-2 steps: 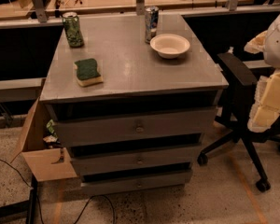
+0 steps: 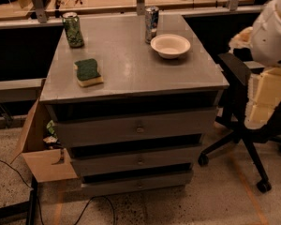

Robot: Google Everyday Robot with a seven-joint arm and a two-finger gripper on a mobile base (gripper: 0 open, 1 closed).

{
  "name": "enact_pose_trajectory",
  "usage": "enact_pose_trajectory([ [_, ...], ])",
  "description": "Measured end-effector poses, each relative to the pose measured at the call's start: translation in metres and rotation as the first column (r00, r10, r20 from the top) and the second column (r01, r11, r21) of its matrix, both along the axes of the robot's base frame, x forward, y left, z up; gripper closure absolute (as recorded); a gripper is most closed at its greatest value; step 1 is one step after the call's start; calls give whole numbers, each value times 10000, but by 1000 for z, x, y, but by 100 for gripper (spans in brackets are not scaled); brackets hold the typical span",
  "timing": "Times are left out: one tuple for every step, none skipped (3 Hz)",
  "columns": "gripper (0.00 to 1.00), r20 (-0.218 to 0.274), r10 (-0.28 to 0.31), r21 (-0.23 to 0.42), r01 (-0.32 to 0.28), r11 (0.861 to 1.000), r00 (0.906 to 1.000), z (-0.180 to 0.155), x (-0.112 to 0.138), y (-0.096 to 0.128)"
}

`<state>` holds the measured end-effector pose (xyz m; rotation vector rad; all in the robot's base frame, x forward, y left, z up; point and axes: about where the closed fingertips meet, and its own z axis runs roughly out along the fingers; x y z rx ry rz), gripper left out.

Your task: Pick sponge

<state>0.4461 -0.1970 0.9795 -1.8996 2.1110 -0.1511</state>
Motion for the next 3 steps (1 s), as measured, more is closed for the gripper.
enact_pose_trajectory([
  [0, -238, 4194, -1602, -4176, 8944, 9075, 4, 45, 83],
  [0, -421, 6522, -1591, -6495, 7435, 7569, 5, 83, 141],
  [0, 27, 7206, -1838, -7080, 6818, 6933, 12, 93, 155],
])
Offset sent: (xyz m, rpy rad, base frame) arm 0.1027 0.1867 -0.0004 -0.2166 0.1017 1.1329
